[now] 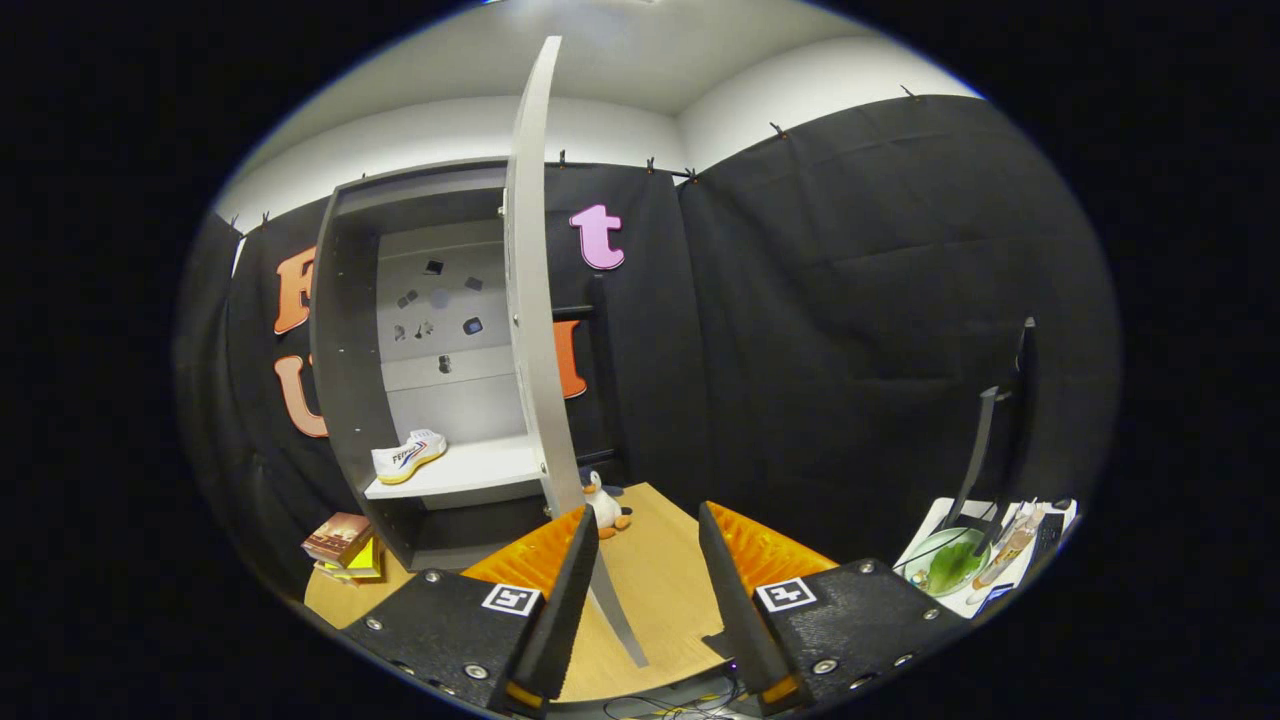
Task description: Open the shoe cabinet door, grab the shoes and put them into the shoe cabinet, then close the shoe cabinet door.
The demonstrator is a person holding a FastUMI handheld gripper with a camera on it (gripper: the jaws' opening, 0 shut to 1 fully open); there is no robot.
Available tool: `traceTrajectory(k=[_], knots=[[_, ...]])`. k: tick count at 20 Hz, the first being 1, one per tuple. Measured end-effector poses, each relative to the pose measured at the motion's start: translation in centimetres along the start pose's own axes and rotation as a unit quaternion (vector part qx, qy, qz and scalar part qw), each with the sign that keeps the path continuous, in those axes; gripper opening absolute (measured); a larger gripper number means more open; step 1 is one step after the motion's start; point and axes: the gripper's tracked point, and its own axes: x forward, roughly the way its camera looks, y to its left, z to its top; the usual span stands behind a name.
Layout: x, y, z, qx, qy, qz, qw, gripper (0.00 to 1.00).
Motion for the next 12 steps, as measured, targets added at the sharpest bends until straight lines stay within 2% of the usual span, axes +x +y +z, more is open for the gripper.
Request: traceTrajectory(k=[3, 8, 12], knots=[[-1.6, 4.5, -0.1, -0.016, -0.011, 0.035, 0.999, 0.72], [-1.8, 10.4, -1.6, -0.052, -0.026, 0.074, 0.996, 0.76], [-0.2, 13.9, -5.0, -0.072, -0.011, 0.094, 0.993, 0.79]])
